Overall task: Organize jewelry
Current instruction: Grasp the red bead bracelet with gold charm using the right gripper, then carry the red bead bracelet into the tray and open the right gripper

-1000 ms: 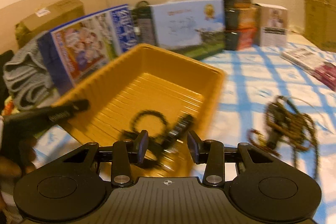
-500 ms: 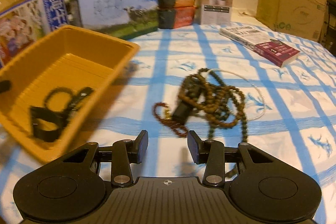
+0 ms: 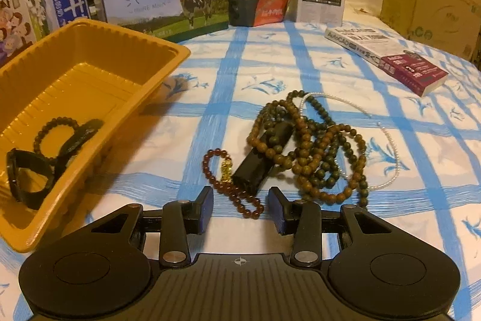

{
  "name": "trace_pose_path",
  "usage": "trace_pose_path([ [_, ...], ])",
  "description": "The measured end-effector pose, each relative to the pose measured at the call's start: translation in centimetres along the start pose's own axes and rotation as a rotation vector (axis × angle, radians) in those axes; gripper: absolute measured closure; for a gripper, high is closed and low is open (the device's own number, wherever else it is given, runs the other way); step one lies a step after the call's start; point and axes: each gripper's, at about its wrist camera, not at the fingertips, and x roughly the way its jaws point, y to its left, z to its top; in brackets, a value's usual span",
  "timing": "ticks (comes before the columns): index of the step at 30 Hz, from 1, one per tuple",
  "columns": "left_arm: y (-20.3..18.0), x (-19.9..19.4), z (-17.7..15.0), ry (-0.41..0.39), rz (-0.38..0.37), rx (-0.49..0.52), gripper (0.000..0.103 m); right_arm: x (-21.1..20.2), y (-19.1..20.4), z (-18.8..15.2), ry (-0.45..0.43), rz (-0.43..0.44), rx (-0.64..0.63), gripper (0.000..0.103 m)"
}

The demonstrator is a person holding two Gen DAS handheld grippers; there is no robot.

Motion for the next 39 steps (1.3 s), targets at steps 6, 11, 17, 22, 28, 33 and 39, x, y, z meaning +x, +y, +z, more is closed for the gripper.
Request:
trace_pose_path([
  [6, 0.0, 0.1, -0.1, 0.001, 0.000, -0.006, 0.094, -2.0, 1.9, -1.3, 0.027, 0.119, -0.035, 0.072],
  [11, 0.0, 0.1, -0.1, 0.002, 0.002, -0.008, 0.094, -2.7, 2.6, -1.3, -0.002, 0.058, -0.009, 0.072],
  [17, 0.0, 0.1, -0.1, 0.001, 0.000, -0.007, 0.094, -0.3, 0.1, 0.4, 0.013, 0.033, 0.154, 0.072],
  [22, 0.0, 0.1, -0.2, 0.002, 0.000, -0.004, 0.094, 0.5, 0.9, 0.6, -0.007, -0.017, 0.123, 0.077],
  [28, 0.0, 0.1, -0.2, 0.002, -0.003, -0.004, 0.094, 0.3, 2.1, 0.4, -0.006, -0.032, 0.064, 0.098],
  [33, 0.1, 0.1, -0.2, 0.002, -0.001, -0.002, 0.094, -1.8, 2.3, 1.2, -0.053, 0.010, 0.078, 0.098],
  [39, 0.0, 0.0, -0.2, 0.000, -0.002, 0.001, 0.094, -6.0, 1.9, 3.5, -0.134, 0.088, 0.138, 0.098],
])
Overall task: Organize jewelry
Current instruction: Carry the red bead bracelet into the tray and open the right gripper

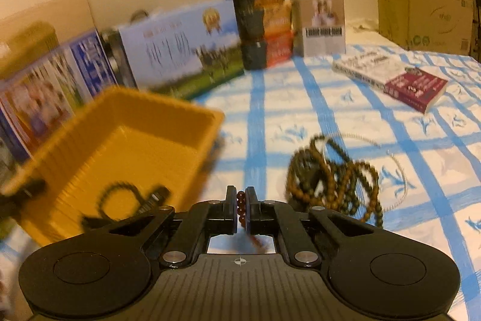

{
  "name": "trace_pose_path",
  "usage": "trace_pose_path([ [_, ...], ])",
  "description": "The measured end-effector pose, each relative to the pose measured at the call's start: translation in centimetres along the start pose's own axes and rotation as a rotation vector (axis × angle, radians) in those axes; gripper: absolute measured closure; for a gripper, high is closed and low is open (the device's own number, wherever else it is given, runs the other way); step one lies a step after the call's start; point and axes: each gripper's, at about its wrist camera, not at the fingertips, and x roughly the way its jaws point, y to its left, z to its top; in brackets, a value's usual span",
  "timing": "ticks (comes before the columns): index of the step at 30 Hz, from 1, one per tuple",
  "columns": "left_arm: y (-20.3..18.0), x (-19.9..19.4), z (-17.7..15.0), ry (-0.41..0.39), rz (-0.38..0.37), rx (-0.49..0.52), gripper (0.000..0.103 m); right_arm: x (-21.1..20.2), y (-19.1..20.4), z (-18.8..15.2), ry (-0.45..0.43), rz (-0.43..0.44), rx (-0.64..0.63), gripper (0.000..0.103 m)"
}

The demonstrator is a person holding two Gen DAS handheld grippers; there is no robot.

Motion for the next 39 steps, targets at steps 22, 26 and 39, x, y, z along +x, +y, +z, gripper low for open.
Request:
trace_pose_path([
  [22, 0.1, -0.1, 0.2, -0.006, -0.013, -0.006, 0.094, -0.3, 10.9, 2.9, 0.070, 0.353, 0.034, 0.098],
  [26, 0.2, -0.1, 0.2, -0.006, -0.018, -0.015, 0.094, 1.2, 12.8, 2.7, 0.080, 0.386, 0.019, 0.098],
  [39, 0.3, 0.0, 0.1, 0.000, -0.016, -0.022, 0.094, -0.8, 10.8, 1.3, 0.063, 0.315, 0.027, 0.055],
])
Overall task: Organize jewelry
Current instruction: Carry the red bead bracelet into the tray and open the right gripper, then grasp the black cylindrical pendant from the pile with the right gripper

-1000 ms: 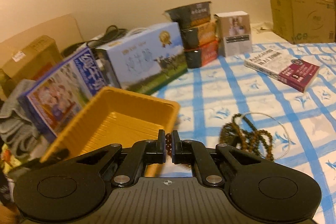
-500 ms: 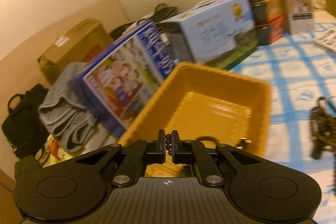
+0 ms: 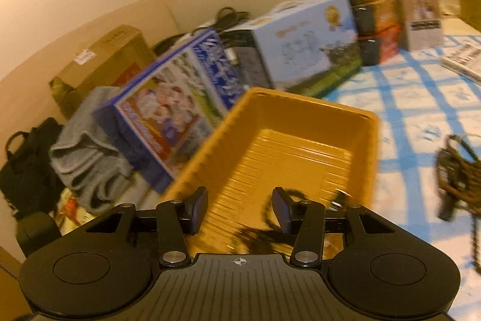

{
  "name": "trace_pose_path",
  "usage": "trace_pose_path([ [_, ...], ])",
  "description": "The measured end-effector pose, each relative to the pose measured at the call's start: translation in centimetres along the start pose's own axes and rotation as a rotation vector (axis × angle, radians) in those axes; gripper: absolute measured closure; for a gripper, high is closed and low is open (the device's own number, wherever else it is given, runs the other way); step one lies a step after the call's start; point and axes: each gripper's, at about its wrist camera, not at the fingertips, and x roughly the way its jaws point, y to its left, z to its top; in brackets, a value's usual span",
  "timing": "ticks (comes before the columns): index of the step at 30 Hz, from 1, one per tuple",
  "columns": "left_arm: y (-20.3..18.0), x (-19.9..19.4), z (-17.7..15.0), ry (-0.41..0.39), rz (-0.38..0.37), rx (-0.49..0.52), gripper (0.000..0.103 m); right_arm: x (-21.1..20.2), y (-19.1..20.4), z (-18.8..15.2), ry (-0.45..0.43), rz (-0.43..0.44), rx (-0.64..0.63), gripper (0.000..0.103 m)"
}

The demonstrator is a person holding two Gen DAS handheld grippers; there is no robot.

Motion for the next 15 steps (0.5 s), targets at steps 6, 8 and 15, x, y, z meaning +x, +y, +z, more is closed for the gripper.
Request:
trace_pose_path([
  [6, -0.1, 0.0, -0.1, 0.001, 0.006, 0.006, 0.094, -2.7, -4.4, -2.2, 0.012, -0.175, 0.045, 0.055],
  [8, -0.1, 0.0, -0.1, 0.002, 0.007, 0.008, 0.094, -3.5, -6.4, -3.0, 0.014, -0.247, 0.072, 0.055],
  [15, -0.1, 0.1, -0.1, 0.005, 0.012, 0.016, 0.094, -6.0, -12.3, -4.6, 0.034, -0.441, 0.123, 0.055],
])
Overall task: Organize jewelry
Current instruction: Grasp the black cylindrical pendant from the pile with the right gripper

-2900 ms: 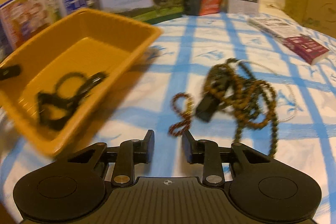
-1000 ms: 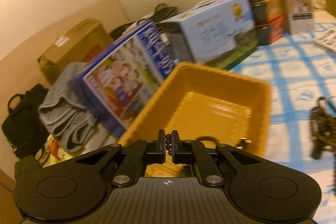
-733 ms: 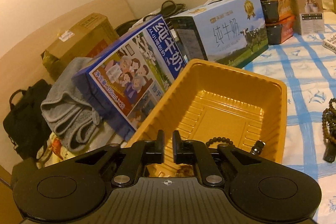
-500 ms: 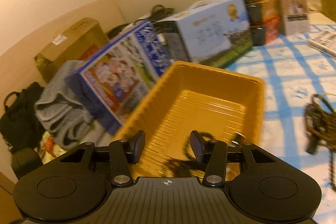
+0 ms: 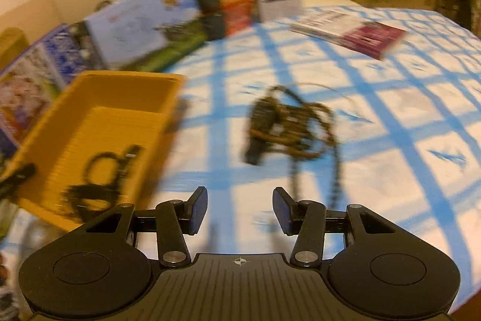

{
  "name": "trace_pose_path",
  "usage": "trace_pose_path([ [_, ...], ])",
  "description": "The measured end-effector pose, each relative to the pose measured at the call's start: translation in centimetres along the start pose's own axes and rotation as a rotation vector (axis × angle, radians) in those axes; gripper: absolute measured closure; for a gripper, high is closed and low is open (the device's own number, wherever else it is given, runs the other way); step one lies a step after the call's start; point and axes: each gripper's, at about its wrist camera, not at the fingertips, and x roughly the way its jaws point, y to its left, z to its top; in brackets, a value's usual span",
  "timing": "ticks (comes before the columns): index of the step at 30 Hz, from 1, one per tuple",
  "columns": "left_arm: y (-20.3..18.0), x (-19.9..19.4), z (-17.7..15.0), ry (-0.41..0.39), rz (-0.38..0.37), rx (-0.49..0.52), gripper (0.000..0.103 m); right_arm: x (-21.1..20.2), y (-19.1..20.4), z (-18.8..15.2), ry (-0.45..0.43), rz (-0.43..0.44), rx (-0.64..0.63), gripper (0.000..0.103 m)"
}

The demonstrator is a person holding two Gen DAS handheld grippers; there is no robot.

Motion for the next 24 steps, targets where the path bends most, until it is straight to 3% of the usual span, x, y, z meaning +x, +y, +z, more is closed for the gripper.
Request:
trace_pose_path([
  [6, -0.1, 0.0, 0.0, -0.001, 0.004, 0.006, 0.094, 0.7, -1.8, -0.1, 0.016, -0.038, 0.026, 0.055],
  [24, -0.1, 0.0, 0.0, 0.002, 0.004, 0.010, 0.094, 8.8, -0.1, 2.9, 0.028, -0.061, 0.054, 0.055],
])
